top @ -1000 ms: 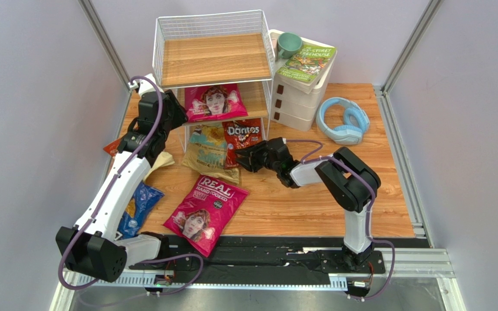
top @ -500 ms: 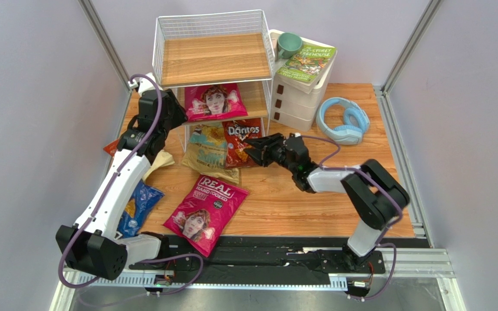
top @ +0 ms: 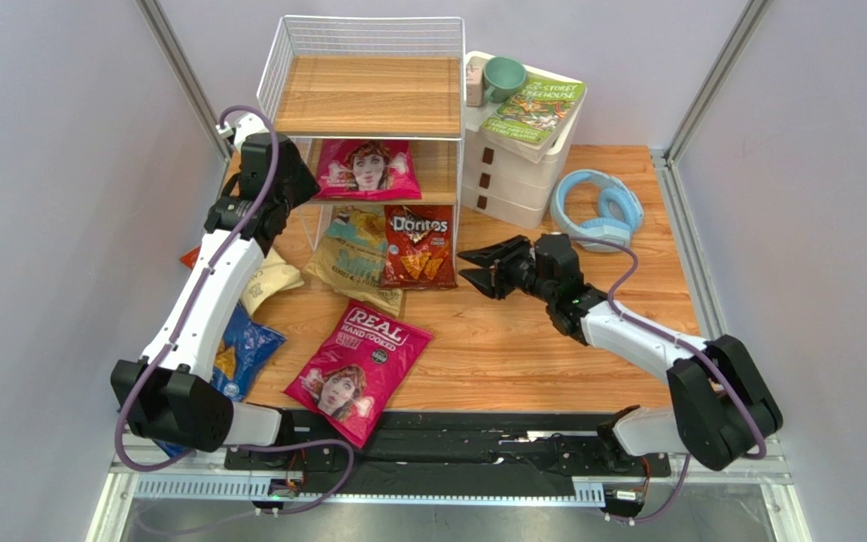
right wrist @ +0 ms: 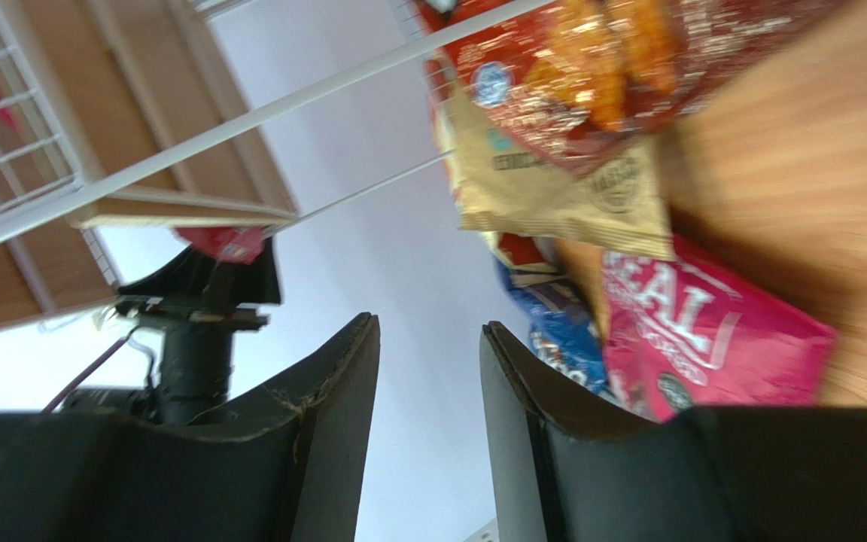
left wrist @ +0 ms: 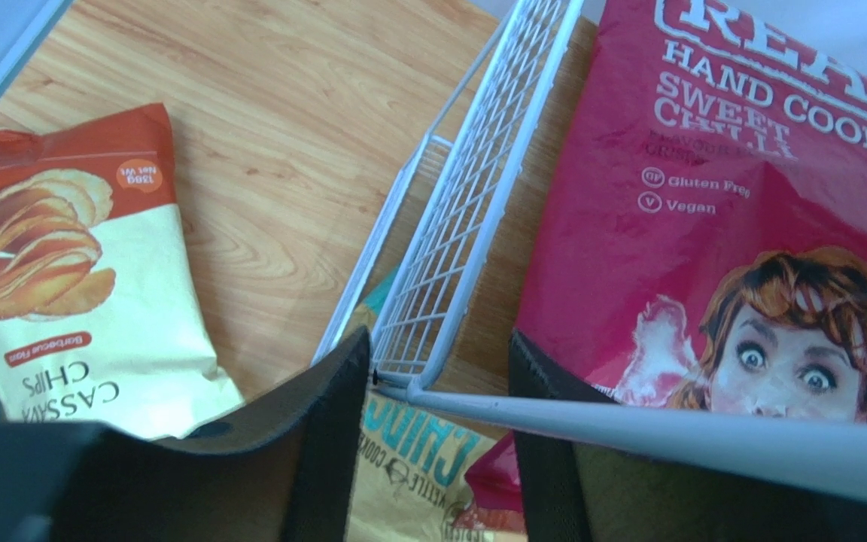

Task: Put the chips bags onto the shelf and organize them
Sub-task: Adjust the shelf at the center of the board, then adjust the potato chip at the center of the board.

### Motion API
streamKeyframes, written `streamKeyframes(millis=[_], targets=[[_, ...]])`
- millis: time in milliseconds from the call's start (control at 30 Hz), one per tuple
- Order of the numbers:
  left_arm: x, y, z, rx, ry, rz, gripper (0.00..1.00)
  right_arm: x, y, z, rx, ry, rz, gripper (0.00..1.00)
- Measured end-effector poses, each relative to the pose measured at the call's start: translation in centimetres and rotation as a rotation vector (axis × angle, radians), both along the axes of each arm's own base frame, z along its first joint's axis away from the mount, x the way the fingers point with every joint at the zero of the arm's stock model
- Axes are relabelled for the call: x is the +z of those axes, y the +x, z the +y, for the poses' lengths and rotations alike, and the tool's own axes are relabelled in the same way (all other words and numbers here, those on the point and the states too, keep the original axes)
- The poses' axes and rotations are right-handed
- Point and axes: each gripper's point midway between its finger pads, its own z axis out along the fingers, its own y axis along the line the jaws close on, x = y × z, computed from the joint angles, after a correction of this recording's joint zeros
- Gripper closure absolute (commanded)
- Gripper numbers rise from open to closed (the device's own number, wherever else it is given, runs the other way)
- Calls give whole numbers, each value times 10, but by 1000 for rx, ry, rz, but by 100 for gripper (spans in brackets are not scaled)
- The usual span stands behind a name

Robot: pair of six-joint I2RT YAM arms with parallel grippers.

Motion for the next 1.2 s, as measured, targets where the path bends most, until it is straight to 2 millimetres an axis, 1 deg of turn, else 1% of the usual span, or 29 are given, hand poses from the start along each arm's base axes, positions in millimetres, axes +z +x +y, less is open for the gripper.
streamKeyframes(millis=[133,200,233,267,300,333,367,400,433,500,567,633,667,700,733,800,867,967,1033,1067,1133,1167,1200], targets=[[1,-5,2,-1,8,-7,40,-11,-6,-21,-12,-62,40,57],[1,-13,3,-7,6,-22,37,-13,-7,-29,-11,-85,45,57],[1,-20,4,-9,3,-29,31,-14,-8,-33,-11,-96,49,57],[1,-27,5,-10,-1,-38,31,-15,-9,-37,-10,-106,52,57],[3,-36,7,-8,-6,-49,30,-17,-9,-41,-10,-117,55,57],[6,-41,8,-6,-6,-56,29,-19,-9,-44,-10,-127,59,57],[13,-48,12,7,-5,-74,28,-25,-10,-49,-10,-142,75,57],[17,-50,14,11,-4,-85,28,-27,-10,-51,-10,-151,84,57],[25,-57,19,30,5,-104,28,-32,-11,-55,-6,-170,99,57],[33,-63,28,57,16,-121,28,-38,-10,-58,8,-200,120,57],[38,-70,37,87,22,-130,28,-39,-3,-57,30,-219,124,57],[40,-75,47,117,27,-131,28,-40,3,-54,58,-233,122,52],[40,-78,52,133,31,-124,28,-40,5,-51,82,-244,119,48],[39,-81,55,143,35,-114,28,-41,7,-48,103,-255,113,46],[39,-84,57,148,38,-105,28,-42,6,-47,123,-269,111,44],[36,-93,59,150,40,-77,30,-43,3,-46,171,-302,97,42],[27,-108,57,134,29,-32,32,-46,-4,-45,229,-327,83,42],[9,-134,46,77,-15,18,33,-55,-23,-39,341,-313,102,42],[-13,-160,35,13,-64,53,33,-66,-41,-36,425,-312,140,40],[-21,-168,31,-6,-79,69,33,-73,-50,-35,470,-327,152,39],[-47,-193,22,-55,-122,115,33,-84,-73,-31,582,-383,176,39],[-59,-204,17,-79,-140,143,32,-85,-86,-24,651,-401,167,39],[-68,-211,12,-105,-158,169,32,-85,-97,-18,705,-403,150,39]])
